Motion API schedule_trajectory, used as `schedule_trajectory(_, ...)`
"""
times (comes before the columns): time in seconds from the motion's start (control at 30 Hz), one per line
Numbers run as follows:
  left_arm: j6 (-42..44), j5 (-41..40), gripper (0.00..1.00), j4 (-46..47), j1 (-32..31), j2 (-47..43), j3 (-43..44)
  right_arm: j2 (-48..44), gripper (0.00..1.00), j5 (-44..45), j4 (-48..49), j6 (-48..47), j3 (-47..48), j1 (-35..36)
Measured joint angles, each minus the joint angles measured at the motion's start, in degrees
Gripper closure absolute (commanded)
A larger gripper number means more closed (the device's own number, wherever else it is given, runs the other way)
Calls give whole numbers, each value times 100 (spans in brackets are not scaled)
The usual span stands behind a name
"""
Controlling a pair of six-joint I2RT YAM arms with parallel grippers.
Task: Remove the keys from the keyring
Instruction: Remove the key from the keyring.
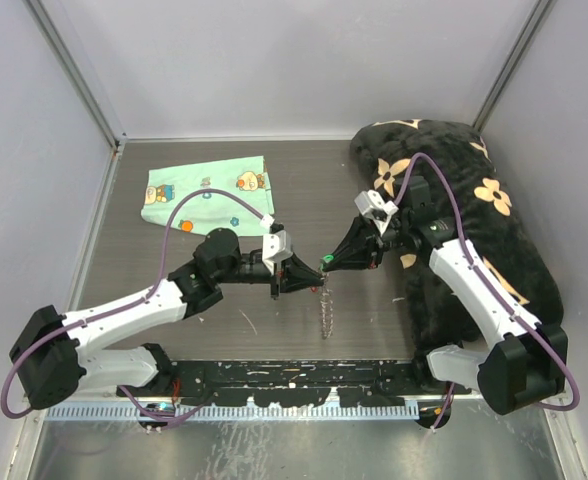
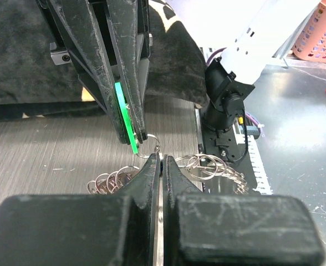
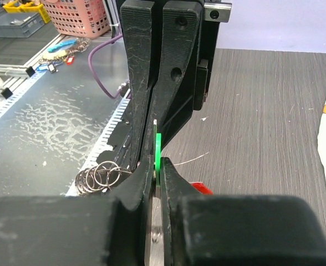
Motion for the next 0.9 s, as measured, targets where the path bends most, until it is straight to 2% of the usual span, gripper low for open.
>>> schedule_trajectory(0.63,-286,455,100,4,258,-24,7,46,85,79,9,-146,-354,-79)
schedule_trajectory(0.9,-629,455,100,387,258,68,-87,39,81,87,146,-146,-533,-76)
